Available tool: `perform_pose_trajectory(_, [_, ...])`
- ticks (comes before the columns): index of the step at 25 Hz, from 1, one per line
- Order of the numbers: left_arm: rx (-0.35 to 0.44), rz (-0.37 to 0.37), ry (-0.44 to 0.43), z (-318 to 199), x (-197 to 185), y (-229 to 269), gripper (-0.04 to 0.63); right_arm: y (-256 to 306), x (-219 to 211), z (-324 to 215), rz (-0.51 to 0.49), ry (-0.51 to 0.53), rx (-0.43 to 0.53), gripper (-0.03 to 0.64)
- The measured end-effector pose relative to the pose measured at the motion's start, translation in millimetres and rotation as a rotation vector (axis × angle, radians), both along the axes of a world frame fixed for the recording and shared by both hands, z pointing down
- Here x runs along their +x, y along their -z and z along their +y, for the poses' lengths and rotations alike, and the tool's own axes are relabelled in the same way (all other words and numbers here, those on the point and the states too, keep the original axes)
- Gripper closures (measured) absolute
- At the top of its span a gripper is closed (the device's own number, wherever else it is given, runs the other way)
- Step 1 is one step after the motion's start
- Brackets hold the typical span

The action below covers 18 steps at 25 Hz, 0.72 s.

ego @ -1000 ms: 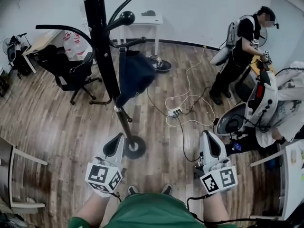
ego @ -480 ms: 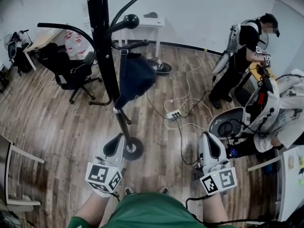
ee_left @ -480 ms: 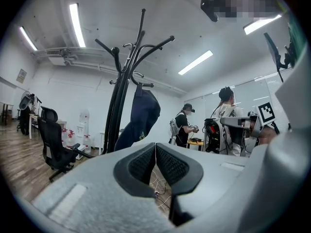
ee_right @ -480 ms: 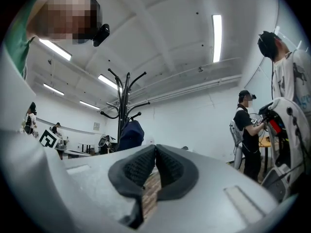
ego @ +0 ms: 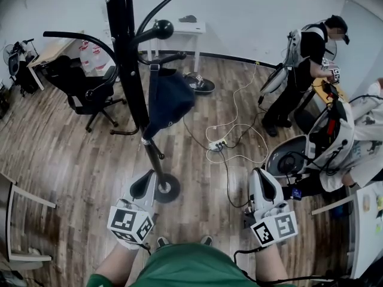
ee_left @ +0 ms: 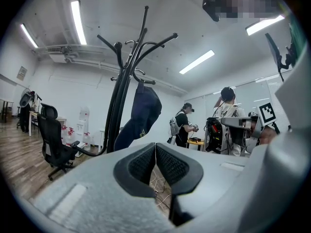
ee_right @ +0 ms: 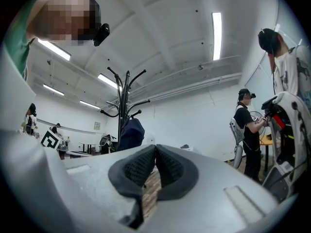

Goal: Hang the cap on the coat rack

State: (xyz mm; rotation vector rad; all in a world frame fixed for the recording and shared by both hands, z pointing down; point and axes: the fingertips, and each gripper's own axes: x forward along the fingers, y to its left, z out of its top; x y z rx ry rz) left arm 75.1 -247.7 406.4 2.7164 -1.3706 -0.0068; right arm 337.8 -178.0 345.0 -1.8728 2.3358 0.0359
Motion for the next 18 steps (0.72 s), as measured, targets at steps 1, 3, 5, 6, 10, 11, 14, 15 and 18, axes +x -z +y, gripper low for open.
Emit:
perform_pose_trajectory(1, [-0.002,0.001,-0.002,-0.3,0.5,-0.6,0.583,-0.3,0.1,-0.2,0.0,0.001,-0.002,0.612])
perform_pose_trajectory(3, [-0.005,0.002,-0.005,-2.8,1.6,-1.6,0.583,-0.7,0.6,-2.3,-0.001,0.001,-0.004,0.612])
perform_pose_trajectory(5, [-0.009,0.003,-0.006,-6.5,1.9,-3.2,0.583,-0.7,1.2,-4.9,-0.005,0.001,-0.003,0.612])
perform_pose_trajectory(6, [-0.013,0.004,-0.006,-8.2,1.8,-4.3,0.583,-0.8,1.2,-5.9,-0.007,0.002,-0.002,0.612])
perform_pose_trajectory(10, [-0.019,0.006,-0.012,-11.9,0.8,-7.5,0.583,-1.7,-0.8,-8.6,-0.01,0.003,-0.004,0.612])
perform_pose_trajectory(11, [-0.019,0.006,-0.014,-12.7,0.6,-7.6,0.583,-1.9,-1.3,-9.2,-0.01,0.002,-0.005,0.612])
perform_pose_trajectory(14, [-0.02,0.007,-0.019,-14.0,-0.6,-6.9,0.583,-1.9,-2.7,-9.8,-0.01,-0.001,-0.008,0.612])
perform_pose_trajectory(15, [-0.02,0.008,-0.019,-13.8,-1.4,-6.7,0.583,-1.8,-3.5,-9.3,-0.01,-0.002,-0.01,0.612])
perform_pose_trajectory(18, [-0.023,0.008,-0.023,-13.2,-4.5,-7.3,0.583,-2.9,-6.6,-7.6,-0.013,-0.004,-0.015,0.612])
